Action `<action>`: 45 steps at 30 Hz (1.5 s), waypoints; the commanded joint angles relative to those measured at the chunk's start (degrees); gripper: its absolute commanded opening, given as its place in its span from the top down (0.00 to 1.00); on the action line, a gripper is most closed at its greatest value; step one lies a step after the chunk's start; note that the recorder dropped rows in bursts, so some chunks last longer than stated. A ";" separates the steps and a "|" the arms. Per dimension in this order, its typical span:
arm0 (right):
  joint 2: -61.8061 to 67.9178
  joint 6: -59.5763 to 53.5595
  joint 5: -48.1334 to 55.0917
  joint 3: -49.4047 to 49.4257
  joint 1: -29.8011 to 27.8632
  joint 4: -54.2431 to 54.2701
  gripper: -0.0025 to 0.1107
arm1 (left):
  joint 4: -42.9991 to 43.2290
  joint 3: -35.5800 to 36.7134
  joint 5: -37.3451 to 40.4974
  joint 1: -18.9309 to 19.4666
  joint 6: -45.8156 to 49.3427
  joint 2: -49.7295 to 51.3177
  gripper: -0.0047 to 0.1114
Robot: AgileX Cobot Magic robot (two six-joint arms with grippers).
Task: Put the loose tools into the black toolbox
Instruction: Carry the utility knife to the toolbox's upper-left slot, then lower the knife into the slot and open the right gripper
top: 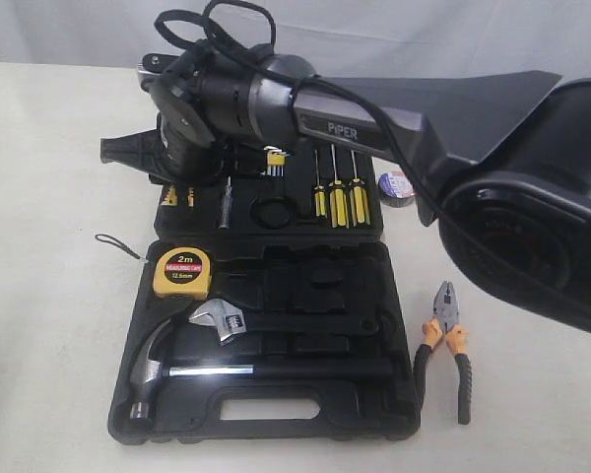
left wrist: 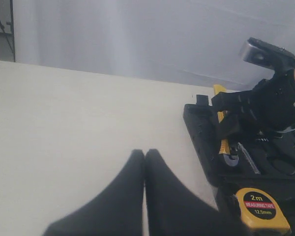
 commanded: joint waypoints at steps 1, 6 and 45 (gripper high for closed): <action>0.66 0.71 -0.51 -0.14 0.19 -0.05 0.98 | -0.15 -0.30 0.06 -0.33 -0.07 0.23 0.96; 1.17 0.33 0.22 -0.14 0.19 -0.05 0.98 | -0.15 -0.30 0.06 -0.33 -0.07 0.23 0.96; -1.06 -5.10 -0.97 -0.14 -0.52 -2.03 0.97 | -0.15 -0.30 0.06 -0.33 -0.07 0.23 0.96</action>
